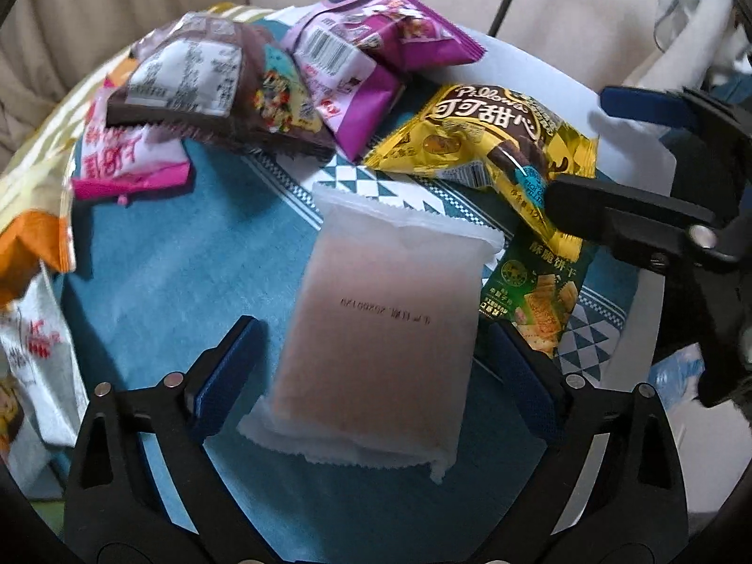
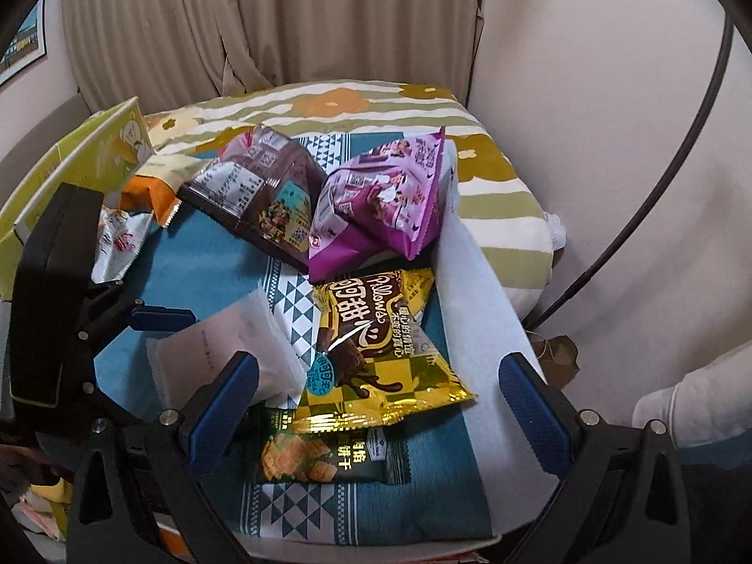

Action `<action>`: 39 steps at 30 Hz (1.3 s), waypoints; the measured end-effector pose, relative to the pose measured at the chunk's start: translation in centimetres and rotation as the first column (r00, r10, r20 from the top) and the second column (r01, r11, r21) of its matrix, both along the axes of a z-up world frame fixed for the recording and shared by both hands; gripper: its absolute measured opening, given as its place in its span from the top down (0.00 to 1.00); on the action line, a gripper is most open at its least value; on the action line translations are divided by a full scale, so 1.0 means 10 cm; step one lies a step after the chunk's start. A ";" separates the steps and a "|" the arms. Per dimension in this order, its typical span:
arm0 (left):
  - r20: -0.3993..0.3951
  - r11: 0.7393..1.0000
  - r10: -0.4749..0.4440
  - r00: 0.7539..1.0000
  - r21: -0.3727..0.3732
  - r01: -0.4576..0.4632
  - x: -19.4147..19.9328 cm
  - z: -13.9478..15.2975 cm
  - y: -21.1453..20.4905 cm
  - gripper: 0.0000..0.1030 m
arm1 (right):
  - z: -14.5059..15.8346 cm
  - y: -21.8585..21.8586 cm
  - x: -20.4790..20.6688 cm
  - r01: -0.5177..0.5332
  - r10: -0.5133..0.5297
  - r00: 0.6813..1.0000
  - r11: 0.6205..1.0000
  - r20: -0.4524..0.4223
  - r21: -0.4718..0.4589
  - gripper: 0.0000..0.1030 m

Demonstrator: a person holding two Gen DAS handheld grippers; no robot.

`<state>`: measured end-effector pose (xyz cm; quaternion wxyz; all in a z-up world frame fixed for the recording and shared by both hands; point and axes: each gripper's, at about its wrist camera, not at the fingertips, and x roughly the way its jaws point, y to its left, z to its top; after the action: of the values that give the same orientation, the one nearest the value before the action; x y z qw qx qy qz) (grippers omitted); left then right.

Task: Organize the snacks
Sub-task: 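Move both tools back toward the remaining snack pile on the table, then grasp the pink-wrapped cake with the left tool while the right tool grasps the yellow Pillows bag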

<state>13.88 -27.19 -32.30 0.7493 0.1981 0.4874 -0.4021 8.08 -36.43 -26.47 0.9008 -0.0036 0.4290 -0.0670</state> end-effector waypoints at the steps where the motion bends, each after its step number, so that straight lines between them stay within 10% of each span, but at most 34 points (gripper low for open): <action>1: 0.004 1.000 -0.008 1.000 0.007 0.008 0.00 -0.01 -0.02 0.08 | -0.02 0.00 0.02 -0.003 0.003 1.000 1.000 -0.004 -0.002 0.01; 8: 0.045 0.997 -0.072 0.996 0.035 0.071 0.00 0.02 -0.10 0.38 | -0.07 0.03 0.17 -0.052 0.051 0.998 0.998 -0.024 -0.036 0.11; 39: 0.006 0.990 0.140 0.990 0.018 -0.140 0.37 0.07 0.46 0.41 | -0.44 0.03 0.50 -0.108 0.103 0.984 0.994 -0.145 -0.030 0.46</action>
<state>17.58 -22.57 -31.62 0.7750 0.1709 0.5021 -0.3436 13.06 -36.16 -30.88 0.8697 -0.0481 0.4906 -0.0267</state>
